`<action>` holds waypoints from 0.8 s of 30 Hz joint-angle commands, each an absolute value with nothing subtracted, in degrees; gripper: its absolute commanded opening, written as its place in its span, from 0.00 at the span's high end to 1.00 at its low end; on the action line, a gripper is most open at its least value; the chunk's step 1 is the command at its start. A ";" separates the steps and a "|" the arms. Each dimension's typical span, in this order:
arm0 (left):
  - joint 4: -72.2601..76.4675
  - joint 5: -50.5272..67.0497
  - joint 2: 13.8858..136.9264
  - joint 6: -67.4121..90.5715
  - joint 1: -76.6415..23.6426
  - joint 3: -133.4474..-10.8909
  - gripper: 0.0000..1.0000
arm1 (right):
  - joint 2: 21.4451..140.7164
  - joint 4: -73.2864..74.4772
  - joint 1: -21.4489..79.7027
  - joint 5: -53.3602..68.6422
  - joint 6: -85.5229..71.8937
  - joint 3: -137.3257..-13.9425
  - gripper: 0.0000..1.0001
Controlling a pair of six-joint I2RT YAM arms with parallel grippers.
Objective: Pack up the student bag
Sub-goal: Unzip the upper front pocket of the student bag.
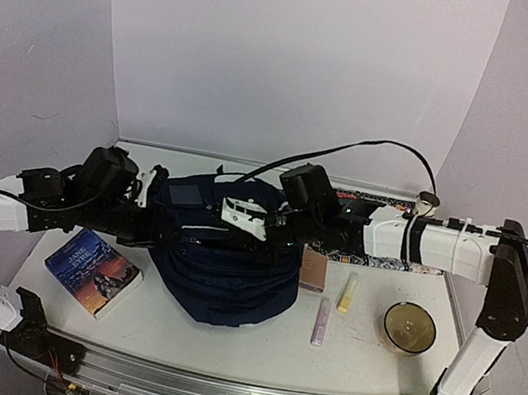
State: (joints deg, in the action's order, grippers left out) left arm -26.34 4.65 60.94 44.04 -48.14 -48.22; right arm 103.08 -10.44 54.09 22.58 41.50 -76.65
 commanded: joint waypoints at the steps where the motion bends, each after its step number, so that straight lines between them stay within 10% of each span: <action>1: -41.55 -7.19 56.68 40.41 -42.62 -50.85 1.00 | 97.75 -2.20 52.42 26.70 40.20 -80.84 1.00; 21: -43.94 -30.67 57.80 56.95 -42.59 -44.57 1.00 | 97.32 -2.10 52.37 36.56 41.79 -86.11 1.00; 24: -39.91 -27.68 57.71 48.08 -42.63 -46.53 0.84 | 99.17 -1.90 52.40 35.31 41.90 -88.14 1.00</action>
